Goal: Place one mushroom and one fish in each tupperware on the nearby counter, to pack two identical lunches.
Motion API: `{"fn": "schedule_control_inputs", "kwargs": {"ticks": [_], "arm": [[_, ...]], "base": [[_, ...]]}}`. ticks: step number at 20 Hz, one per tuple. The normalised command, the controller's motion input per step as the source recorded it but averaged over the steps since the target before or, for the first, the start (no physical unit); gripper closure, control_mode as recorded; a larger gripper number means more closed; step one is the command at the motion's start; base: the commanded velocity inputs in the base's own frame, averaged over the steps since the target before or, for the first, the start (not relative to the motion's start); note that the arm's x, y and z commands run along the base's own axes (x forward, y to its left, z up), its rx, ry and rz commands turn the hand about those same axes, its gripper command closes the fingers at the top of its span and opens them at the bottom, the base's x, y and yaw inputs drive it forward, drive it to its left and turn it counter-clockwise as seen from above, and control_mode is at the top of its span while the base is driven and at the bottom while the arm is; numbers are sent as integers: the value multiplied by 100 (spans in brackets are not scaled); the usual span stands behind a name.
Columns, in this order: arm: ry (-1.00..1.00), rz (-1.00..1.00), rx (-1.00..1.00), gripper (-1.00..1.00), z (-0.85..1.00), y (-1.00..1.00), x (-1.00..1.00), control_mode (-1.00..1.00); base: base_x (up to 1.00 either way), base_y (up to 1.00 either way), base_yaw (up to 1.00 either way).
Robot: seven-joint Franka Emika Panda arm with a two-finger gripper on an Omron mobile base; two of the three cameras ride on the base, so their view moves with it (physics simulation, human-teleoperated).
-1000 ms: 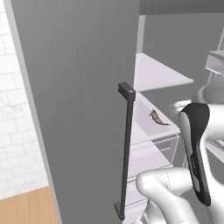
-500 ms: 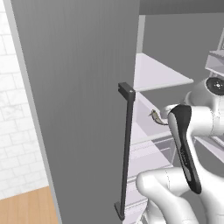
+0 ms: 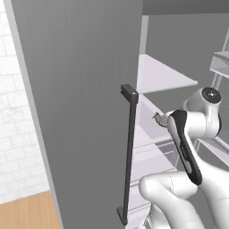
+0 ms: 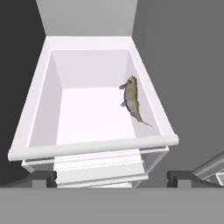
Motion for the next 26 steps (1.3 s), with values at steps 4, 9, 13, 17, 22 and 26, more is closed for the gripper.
{"fn": "schedule_control_inputs", "kwargs": {"ticks": [4,9,13,17,22,26], "arm": [[3,5,0,-100,-47,-10,78,-100],[9,2,0,-100,-51,-6,78,-100],[2,3,0,-100,-30,-28,56,-100],[3,0,0,-100,-12,-10,44,-100],[1,0,0,-100,-32,0,41,-100],[1,0,0,-100,-46,-3,38,-100]], "base": [[0,0,0],[0,0,0],[0,0,0],[0,0,0],[0,0,0],[0,0,0]]}}
